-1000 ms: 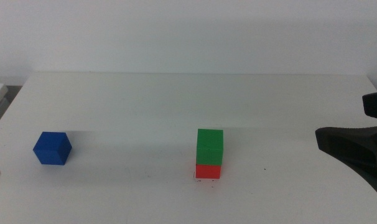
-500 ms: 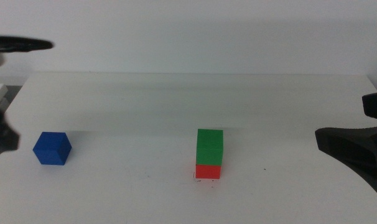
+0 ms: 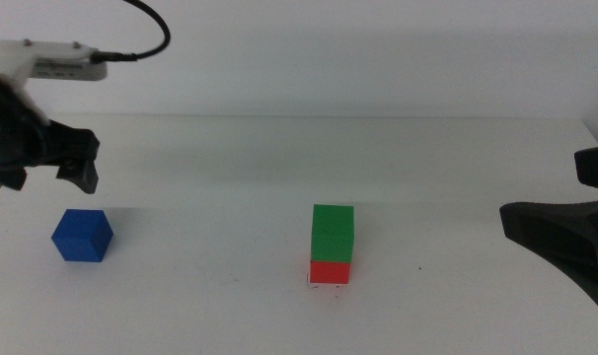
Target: Stack red cubes first, then green, then blue cubes in a specific spot.
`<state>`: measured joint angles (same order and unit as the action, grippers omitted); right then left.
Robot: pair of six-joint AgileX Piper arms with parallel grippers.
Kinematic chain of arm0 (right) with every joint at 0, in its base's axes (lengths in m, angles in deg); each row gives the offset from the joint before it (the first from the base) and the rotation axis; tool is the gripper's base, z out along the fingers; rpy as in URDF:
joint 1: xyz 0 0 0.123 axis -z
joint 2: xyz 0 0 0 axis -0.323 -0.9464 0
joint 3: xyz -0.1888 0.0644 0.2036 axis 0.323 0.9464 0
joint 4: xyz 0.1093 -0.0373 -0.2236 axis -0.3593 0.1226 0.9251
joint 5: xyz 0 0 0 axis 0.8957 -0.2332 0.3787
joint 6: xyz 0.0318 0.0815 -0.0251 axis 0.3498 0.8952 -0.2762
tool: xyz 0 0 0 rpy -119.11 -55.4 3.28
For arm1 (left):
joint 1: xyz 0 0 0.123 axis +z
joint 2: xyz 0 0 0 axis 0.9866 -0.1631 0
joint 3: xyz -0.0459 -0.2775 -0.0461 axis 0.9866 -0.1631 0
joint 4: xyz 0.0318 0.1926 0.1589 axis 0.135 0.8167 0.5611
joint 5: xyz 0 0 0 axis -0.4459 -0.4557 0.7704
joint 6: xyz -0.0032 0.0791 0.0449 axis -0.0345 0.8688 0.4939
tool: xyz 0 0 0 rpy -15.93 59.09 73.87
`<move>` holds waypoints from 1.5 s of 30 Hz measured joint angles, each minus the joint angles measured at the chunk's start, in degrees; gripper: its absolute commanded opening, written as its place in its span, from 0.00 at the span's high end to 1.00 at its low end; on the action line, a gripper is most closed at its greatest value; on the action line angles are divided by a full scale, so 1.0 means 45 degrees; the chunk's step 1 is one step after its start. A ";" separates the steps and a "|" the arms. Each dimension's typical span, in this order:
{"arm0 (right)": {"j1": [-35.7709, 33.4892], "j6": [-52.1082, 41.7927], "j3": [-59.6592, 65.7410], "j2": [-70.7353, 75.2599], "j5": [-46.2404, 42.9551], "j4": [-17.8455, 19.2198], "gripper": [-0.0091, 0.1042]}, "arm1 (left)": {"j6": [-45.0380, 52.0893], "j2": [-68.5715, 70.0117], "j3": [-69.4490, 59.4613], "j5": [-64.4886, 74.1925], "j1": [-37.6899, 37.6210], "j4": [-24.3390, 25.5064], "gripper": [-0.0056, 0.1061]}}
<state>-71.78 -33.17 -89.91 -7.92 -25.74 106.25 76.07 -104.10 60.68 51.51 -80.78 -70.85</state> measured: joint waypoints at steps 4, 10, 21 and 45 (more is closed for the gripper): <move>0.0000 0.0000 0.0000 0.0000 0.0000 0.0000 0.10 | 0.0156 -0.1507 0.0704 0.0098 0.0070 0.0675 0.11; 0.0000 0.0000 0.0000 0.0000 0.0000 0.0000 0.10 | 0.1562 -0.2871 0.0758 -0.0374 0.1008 -0.0439 0.11; 0.0000 0.0000 0.0000 0.0000 0.0000 0.0000 0.10 | 0.2034 -0.4832 0.0764 -0.2131 0.1139 -0.0656 0.13; 0.0000 0.0000 0.0000 0.0000 0.0000 0.0000 0.10 | -0.5491 -0.2464 0.3539 0.0450 -0.6601 -0.0066 0.96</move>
<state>-71.78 -33.17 -89.91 -7.92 -25.74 106.25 51.35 -115.19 76.61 53.54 -110.48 -71.15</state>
